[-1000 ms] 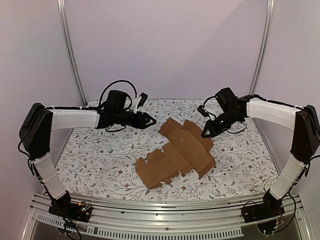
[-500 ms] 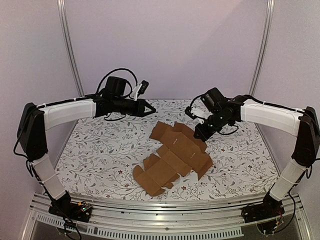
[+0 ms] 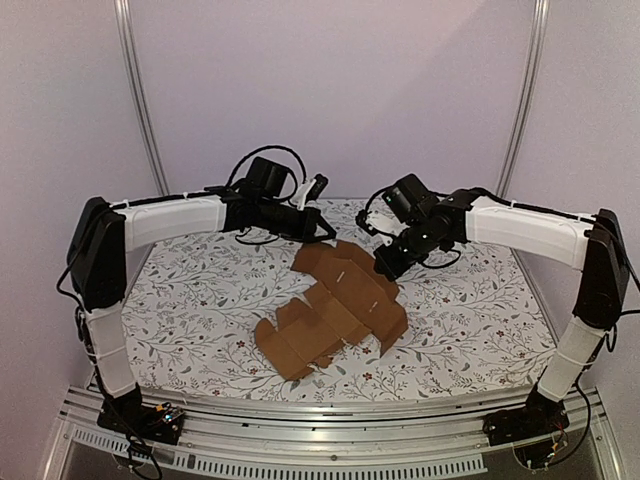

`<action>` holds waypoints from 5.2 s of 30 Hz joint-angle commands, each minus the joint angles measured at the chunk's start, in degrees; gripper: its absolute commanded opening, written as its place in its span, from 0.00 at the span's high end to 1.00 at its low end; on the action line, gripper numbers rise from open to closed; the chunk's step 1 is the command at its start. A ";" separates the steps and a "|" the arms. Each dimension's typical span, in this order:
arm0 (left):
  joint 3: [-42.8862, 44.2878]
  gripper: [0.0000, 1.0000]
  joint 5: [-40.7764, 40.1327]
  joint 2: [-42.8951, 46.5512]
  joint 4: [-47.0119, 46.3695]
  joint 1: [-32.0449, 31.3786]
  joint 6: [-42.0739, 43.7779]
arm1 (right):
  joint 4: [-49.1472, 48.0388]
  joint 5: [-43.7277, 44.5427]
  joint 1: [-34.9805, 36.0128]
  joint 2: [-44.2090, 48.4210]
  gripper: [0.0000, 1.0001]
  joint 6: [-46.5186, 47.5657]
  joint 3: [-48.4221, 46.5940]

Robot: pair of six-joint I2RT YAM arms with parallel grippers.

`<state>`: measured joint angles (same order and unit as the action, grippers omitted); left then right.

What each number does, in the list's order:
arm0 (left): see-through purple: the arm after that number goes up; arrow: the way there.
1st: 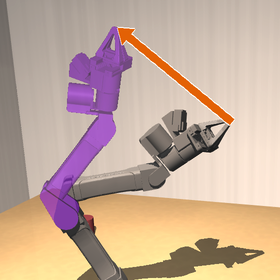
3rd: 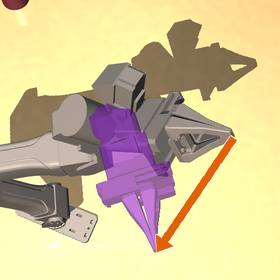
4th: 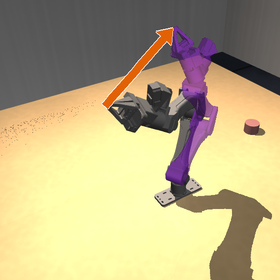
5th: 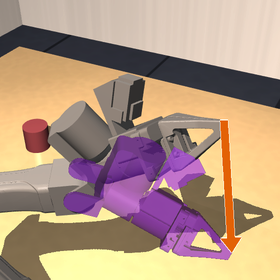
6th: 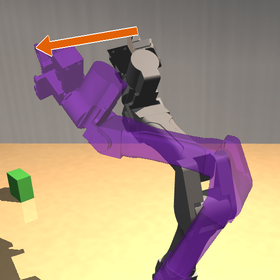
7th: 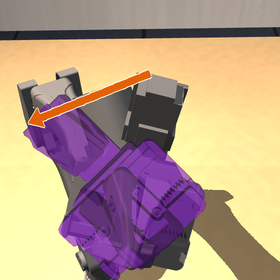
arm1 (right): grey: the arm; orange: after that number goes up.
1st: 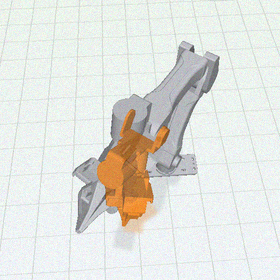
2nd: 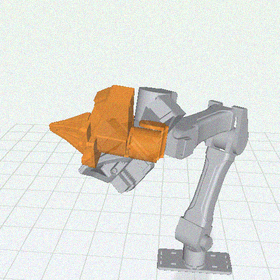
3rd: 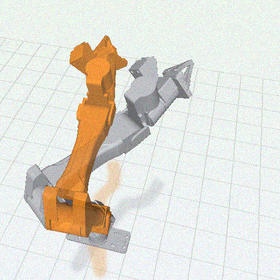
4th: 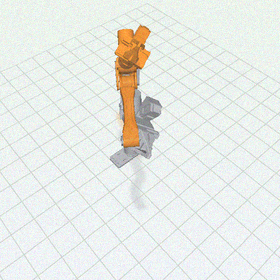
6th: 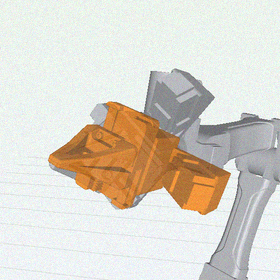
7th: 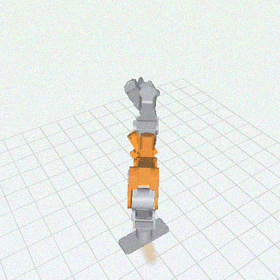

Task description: Fold the paper box

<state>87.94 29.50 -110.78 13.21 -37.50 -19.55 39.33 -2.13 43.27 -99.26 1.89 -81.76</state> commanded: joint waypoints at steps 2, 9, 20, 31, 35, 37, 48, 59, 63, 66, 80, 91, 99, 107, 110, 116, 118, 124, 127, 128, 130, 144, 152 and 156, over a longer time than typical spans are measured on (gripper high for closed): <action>4.10 1.00 -2.31 -3.82 4.75 -1.20 0.74 | -0.39 0.77 0.76 -2.02 1.00 -1.63 -2.03; 4.52 1.00 -3.41 -4.87 5.63 -2.40 1.89 | -0.37 1.33 0.86 -2.60 1.00 -1.63 -2.86; 4.93 1.00 1.24 -4.69 5.32 -3.80 1.89 | -0.17 2.98 0.96 -2.60 1.00 -5.08 -3.72; 7.59 1.00 2.45 -7.26 3.86 -6.06 0.19 | -0.70 2.82 1.60 -2.20 1.00 -6.35 -3.08; 9.30 1.00 1.67 -8.91 3.45 -6.94 -0.22 | -0.74 2.75 2.01 -1.78 1.00 -6.78 -2.68; 9.96 1.00 0.70 -9.64 3.25 -7.27 -0.39 | -0.80 2.75 2.18 -1.35 1.00 -7.04 -2.39; 7.95 1.00 -7.09 -5.73 5.71 -7.33 2.48 | -0.52 6.42 2.26 0.86 1.00 -7.04 -0.08; 1.86 1.00 -19.40 -0.76 13.35 -6.69 6.17 | -0.37 5.10 0.95 -0.17 1.00 -6.63 1.36; 0.45 1.00 -23.12 -1.22 14.83 -6.00 5.94 | -0.59 2.82 0.13 -1.20 1.00 -7.43 1.73; -0.47 1.00 -24.92 -1.93 15.18 -5.83 5.58 | -0.58 2.78 -0.09 -2.04 1.00 -8.11 1.99; -0.43 1.00 -31.98 -9.13 16.31 -5.31 5.05 | -0.58 0.82 -0.06 -2.58 1.00 -9.13 2.74; -2.68 1.00 -32.12 -10.91 16.94 -5.29 5.15 | -0.72 0.75 -0.11 -2.70 1.00 -9.61 2.65; -3.30 1.00 -25.18 -10.04 17.36 -5.31 5.32 | -0.92 1.08 -0.09 -3.11 1.00 -10.12 2.48; -3.96 1.00 -21.06 -8.05 17.53 -5.91 6.76 | -0.98 1.74 -0.11 -3.58 1.00 -10.83 2.48; -4.45 1.00 -20.12 -6.89 17.72 -6.33 7.07 | -0.90 3.70 -0.08 -3.69 1.00 -11.33 2.48; -5.86 1.00 -19.46 -4.63 17.72 -7.85 6.83 | -0.40 5.47 -0.11 -4.48 1.00 -12.23 2.28; -6.22 1.00 -19.41 -4.13 17.56 -8.55 6.65 | -0.20 5.85 -0.04 -4.65 1.00 -12.30 2.20; -6.96 1.00 -18.85 -4.57 16.70 -10.24 6.20 | -0.11 6.01 -0.06 -5.28 1.00 -12.68 2.13; -7.08 1.00 -18.77 -5.81 16.11 -10.89 5.95 | -0.07 5.66 -0.09 -5.50 1.00 -12.85 2.04; -7.13 1.00 -18.72 -6.32 15.87 -11.15 5.93 | -0.12 5.65 -0.10 -5.46 1.00 -12.87 2.11; -7.56 1.00 -18.62 -7.29 14.87 -11.35 5.76 | -0.11 5.56 -0.09 -5.48 1.00 -12.96 2.13; -9.57 1.00 -18.70 -11.88 12.48 -11.72 5.53 | 0.02 5.32 -0.07 -5.61 1.00 -12.99 2.00; -8.98 1.00 -17.78 -4.52 11.12 -11.72 5.27 | 0.37 5.73 -0.06 -4.94 1.00 -10.41 1.94; -9.62 0.94 -19.32 0.46 10.36 -11.64 5.46 | 0.64 6.46 -0.11 -3.73 1.00 -7.21 1.93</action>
<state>79.11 11.05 -116.66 24.51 -48.29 -14.13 39.79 2.96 43.44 -103.53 -8.51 -79.81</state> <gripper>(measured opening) 0.035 0.006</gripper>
